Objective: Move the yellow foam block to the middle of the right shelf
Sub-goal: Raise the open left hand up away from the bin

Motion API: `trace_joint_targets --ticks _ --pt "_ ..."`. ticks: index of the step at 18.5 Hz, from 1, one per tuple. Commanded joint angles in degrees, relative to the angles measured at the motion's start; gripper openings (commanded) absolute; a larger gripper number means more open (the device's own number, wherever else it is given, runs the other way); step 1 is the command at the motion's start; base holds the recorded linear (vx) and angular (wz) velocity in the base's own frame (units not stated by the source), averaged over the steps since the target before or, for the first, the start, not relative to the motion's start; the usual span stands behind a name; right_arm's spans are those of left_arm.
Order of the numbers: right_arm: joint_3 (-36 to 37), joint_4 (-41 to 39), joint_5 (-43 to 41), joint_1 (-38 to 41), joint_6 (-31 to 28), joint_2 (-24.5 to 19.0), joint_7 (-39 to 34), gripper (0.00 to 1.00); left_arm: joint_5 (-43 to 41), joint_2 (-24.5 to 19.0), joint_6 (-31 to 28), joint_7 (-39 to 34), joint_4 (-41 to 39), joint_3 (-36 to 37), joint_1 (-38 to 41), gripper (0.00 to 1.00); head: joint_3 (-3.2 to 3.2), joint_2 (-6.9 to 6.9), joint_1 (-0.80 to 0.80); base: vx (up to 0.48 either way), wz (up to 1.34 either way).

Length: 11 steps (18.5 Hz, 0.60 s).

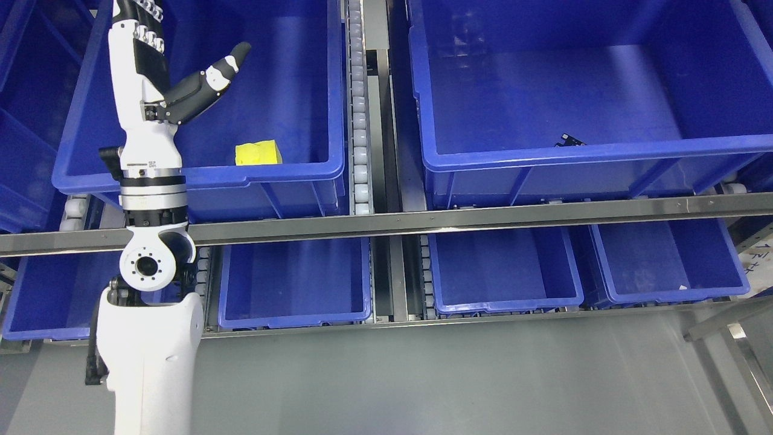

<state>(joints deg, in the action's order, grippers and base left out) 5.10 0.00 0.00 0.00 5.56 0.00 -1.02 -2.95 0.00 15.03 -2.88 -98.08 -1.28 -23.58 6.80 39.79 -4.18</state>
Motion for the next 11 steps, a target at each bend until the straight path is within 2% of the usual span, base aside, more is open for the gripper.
trace_joint_targets --ticks 1,11 --pt "0.00 -1.00 -0.09 -0.17 -0.02 1.00 -0.04 1.00 0.31 -1.00 -1.84 -0.02 -0.45 -1.36 1.08 1.00 0.00 0.00 0.00 0.000 0.00" --pt "0.00 -1.00 -0.09 -0.17 -0.02 1.00 -0.04 1.00 0.93 -1.00 -2.82 -0.02 -0.36 -1.01 0.99 1.00 0.00 0.00 0.00 0.000 0.00"
